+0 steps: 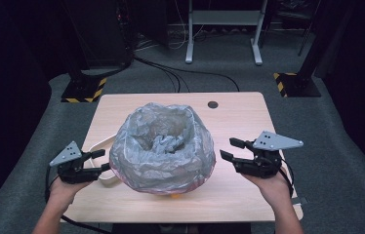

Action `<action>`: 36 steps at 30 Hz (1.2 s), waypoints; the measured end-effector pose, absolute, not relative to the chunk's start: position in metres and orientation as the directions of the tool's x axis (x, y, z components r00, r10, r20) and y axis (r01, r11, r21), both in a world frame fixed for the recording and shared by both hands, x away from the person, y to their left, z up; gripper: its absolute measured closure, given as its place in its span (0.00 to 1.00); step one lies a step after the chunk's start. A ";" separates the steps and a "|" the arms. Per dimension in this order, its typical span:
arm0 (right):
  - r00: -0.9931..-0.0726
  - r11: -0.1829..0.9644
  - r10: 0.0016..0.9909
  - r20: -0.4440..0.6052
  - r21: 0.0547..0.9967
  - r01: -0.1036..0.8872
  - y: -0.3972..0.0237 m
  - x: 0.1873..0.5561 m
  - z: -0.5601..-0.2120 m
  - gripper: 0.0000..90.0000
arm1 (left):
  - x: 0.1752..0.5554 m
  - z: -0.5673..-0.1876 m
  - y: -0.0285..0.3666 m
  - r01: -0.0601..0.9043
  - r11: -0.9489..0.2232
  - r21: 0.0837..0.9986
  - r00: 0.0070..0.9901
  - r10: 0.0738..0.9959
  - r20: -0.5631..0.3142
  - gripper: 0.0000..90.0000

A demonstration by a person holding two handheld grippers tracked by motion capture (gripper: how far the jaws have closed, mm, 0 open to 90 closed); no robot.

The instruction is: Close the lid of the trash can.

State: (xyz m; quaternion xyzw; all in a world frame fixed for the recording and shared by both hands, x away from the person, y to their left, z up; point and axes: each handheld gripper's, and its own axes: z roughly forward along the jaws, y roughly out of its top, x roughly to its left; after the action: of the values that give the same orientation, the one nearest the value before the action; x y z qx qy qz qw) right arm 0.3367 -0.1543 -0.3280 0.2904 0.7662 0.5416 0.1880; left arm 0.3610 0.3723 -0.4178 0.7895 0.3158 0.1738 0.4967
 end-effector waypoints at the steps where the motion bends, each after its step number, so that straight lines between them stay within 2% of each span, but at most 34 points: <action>1: -0.760 0.248 0.649 0.023 0.938 0.241 -0.154 0.337 -0.329 0.51 | 0.362 -0.423 0.371 0.336 -0.308 0.890 0.736 0.675 -0.044 0.44; 13: -0.767 0.274 0.642 0.001 0.934 0.230 -0.144 0.338 -0.324 0.51 | 0.386 -0.471 0.364 0.448 -0.323 0.833 0.707 0.698 -0.110 0.47; 22: -0.766 0.251 0.643 -0.006 0.947 0.202 -0.147 0.335 -0.313 0.51 | 0.401 -0.487 0.355 0.485 -0.412 0.771 0.712 0.698 -0.075 0.60; 27: -0.767 0.231 0.642 0.004 0.952 0.199 -0.150 0.332 -0.312 0.51 | 0.406 -0.495 0.350 0.496 -0.461 0.736 0.719 0.694 -0.050 0.62; 36: -0.765 0.231 0.644 -0.005 0.955 0.188 -0.152 0.327 -0.313 0.51 | 0.407 -0.505 0.346 0.506 -0.485 0.713 0.725 0.687 -0.047 0.76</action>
State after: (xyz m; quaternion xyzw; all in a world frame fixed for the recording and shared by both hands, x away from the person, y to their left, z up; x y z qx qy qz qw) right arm 0.3267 -0.1517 -0.3126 0.2748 0.7573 0.5559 0.2049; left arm 0.4067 0.3456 -0.5055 0.8529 0.3496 0.1232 0.3676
